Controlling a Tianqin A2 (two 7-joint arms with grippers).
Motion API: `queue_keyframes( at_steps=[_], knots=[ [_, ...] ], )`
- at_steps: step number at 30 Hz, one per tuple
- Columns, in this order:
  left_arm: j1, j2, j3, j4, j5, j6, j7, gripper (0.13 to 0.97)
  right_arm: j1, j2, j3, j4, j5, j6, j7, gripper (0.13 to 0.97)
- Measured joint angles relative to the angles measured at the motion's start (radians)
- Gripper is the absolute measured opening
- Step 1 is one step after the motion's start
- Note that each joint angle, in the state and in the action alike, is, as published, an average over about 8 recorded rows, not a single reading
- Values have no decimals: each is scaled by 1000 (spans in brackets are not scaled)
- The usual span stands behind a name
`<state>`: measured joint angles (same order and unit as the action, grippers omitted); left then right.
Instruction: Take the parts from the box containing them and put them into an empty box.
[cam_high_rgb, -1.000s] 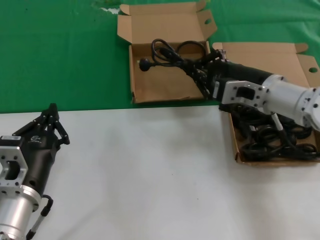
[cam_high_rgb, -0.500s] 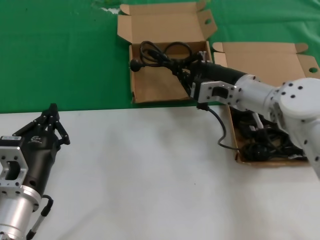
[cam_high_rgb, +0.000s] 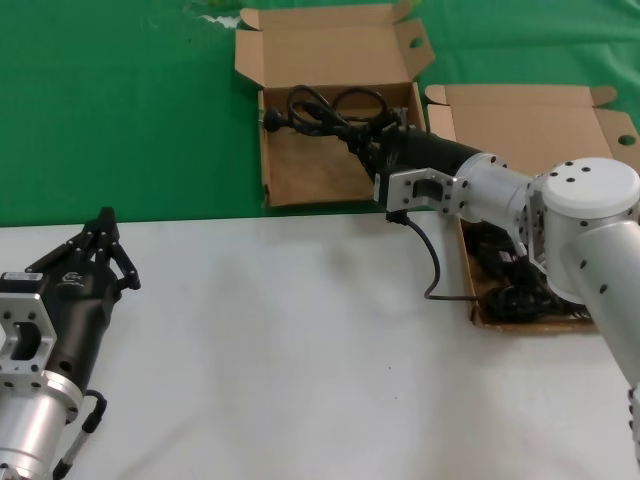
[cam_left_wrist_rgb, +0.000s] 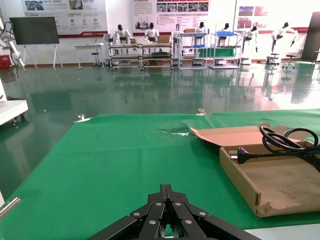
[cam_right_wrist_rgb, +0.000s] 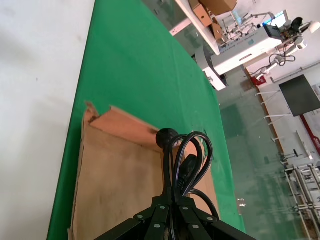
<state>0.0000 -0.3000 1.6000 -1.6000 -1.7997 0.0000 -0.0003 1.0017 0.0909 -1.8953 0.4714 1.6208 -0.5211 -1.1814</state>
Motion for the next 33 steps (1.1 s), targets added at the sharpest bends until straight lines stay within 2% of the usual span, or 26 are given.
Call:
queue_keyframes(
  at_steps=[8, 19, 27, 29, 33],
  knots=[
    [0, 0, 0, 0, 0, 0, 0, 139, 44, -32, 69, -119, 49, 7, -177, 136],
    [0, 0, 0, 0, 0, 0, 0, 139, 91, -48, 136, -232, 91, 7, -318, 182],
    [0, 0, 0, 0, 0, 0, 0, 139, 88, -43, 157, -236, 99, 2, -349, 279],
    [0, 0, 0, 0, 0, 0, 0, 139, 79, -37, 153, -218, 94, 1, -335, 292],
    [0, 0, 0, 0, 0, 0, 0, 139, 44, -16, 129, -141, 69, 2, -259, 381]
  ],
)
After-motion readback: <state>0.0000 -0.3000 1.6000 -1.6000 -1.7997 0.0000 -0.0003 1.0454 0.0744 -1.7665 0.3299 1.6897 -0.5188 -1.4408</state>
